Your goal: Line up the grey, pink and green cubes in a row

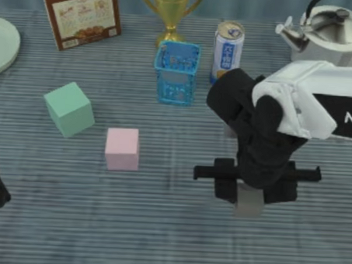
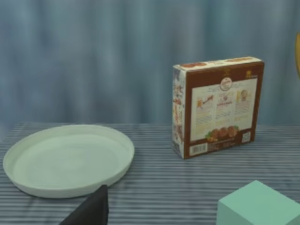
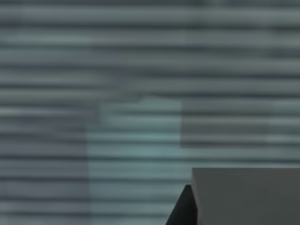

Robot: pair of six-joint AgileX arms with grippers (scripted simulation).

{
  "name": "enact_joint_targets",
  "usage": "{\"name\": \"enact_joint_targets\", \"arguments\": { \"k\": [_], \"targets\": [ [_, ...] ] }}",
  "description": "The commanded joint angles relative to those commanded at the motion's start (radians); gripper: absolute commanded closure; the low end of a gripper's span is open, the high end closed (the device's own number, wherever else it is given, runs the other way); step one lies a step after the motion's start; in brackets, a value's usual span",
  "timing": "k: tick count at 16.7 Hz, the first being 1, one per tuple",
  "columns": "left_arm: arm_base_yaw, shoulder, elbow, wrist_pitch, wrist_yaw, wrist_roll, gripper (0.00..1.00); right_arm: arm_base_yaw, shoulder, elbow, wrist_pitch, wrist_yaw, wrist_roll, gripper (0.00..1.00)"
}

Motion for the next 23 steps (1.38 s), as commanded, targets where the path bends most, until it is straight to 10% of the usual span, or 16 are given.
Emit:
{"name": "enact_joint_targets", "arguments": {
  "k": [7,20,23],
  "targets": [
    [0.000,0.000,0.000,0.000,0.000,0.000,0.00,0.005,0.030,-0.053,0.079,0.002,0.001,1.00],
    [0.000,0.000,0.000,0.000,0.000,0.000,0.00,0.005,0.030,-0.053,0.079,0.002,0.001,0.02],
    [0.000,0.000,0.000,0.000,0.000,0.000,0.00,0.005,0.030,-0.053,0.079,0.002,0.001,0.00]
  ]
}}
